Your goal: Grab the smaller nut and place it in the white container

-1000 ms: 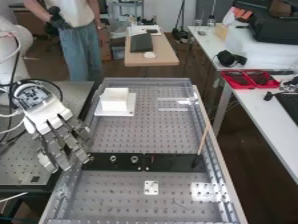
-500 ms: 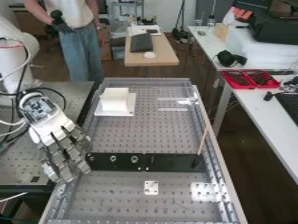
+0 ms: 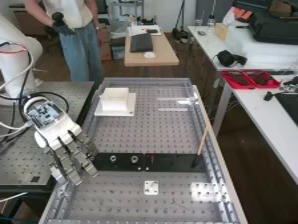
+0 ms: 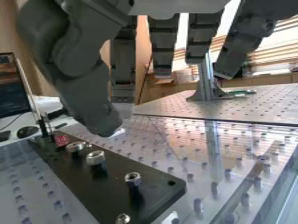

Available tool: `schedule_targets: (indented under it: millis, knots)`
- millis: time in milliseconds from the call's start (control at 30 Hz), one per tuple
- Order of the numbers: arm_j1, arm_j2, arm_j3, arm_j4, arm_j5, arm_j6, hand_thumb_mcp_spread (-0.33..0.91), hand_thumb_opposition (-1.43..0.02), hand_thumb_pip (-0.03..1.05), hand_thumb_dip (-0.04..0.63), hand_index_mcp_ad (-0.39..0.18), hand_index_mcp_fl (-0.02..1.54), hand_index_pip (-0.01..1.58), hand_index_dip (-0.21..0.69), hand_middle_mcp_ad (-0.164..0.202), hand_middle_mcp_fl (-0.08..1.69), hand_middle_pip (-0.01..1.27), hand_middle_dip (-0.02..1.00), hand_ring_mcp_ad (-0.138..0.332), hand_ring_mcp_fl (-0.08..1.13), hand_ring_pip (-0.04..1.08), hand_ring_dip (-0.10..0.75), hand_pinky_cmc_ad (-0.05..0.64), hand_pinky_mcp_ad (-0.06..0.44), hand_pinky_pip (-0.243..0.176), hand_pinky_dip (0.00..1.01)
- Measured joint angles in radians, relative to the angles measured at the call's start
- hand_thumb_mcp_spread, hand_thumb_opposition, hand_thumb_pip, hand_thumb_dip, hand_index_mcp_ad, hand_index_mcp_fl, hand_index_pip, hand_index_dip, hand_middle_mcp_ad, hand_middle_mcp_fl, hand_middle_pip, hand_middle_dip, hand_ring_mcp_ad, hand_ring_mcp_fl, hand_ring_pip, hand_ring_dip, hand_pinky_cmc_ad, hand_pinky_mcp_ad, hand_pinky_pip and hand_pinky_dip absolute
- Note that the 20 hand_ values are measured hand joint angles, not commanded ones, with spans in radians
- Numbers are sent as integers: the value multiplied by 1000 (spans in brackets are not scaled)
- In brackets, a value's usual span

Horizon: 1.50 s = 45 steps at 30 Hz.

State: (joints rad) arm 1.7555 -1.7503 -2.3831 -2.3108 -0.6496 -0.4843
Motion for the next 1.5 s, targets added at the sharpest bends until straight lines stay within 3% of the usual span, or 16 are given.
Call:
schedule_targets:
  millis: [267, 633, 867, 1167, 1500]
  knots:
    - [36, -19, -10, 16, 43, 17, 431, -860, 796, 269, -122, 47, 1560, 17, 82, 89, 140, 206, 143, 12, 98, 58, 333, 230, -94, 393]
    - [92, -77, -22, 111, 173, -4, 431, -860, 796, 269, -122, 106, 1560, 17, 82, 93, 143, 222, 147, 12, 94, 65, 332, 215, -91, 398]
    - [98, -103, -13, 106, 191, 20, 431, -859, 796, 269, -122, 106, 1562, 17, 82, 91, 140, 222, 147, 12, 99, 73, 332, 215, -91, 417]
    - [91, -118, 9, 46, 193, 64, 410, -852, 796, 269, -122, 106, 1562, 17, 82, 89, 134, 222, 147, 10, 98, 79, 332, 215, -93, 490]
    - [87, -125, 9, 64, 195, 42, 408, -836, 794, 269, -122, 86, 1559, 17, 82, 87, 134, 222, 143, 10, 99, 79, 332, 215, -93, 524]
